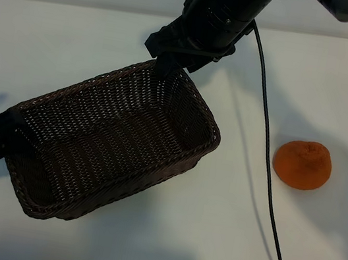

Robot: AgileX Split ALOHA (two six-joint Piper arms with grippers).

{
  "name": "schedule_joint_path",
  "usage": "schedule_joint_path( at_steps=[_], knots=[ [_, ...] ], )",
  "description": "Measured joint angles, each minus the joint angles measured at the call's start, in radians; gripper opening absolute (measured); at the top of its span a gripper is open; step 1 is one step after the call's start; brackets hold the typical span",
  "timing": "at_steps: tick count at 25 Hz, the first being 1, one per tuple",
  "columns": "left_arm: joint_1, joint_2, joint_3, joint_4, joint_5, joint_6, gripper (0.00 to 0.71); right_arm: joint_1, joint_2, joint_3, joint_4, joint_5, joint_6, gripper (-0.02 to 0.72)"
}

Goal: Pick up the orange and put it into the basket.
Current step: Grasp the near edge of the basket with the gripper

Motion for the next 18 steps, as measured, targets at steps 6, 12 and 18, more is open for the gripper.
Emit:
schedule_joint_path(
  at_steps=[6,12,18],
  knots=[
    [0.000,0.001,0.000,-0.015,0.014,0.026,0.588,0.000,0.000,0.000,0.001,0.000,0.000,0.519],
    [0.000,0.002,0.000,0.015,0.041,0.022,0.588,0.000,0.000,0.000,0.003,0.000,0.000,0.519],
    [0.000,0.071,0.000,0.061,0.005,-0.020,0.588,0.000,0.000,0.000,0.004,0.000,0.000,0.520]
  ],
)
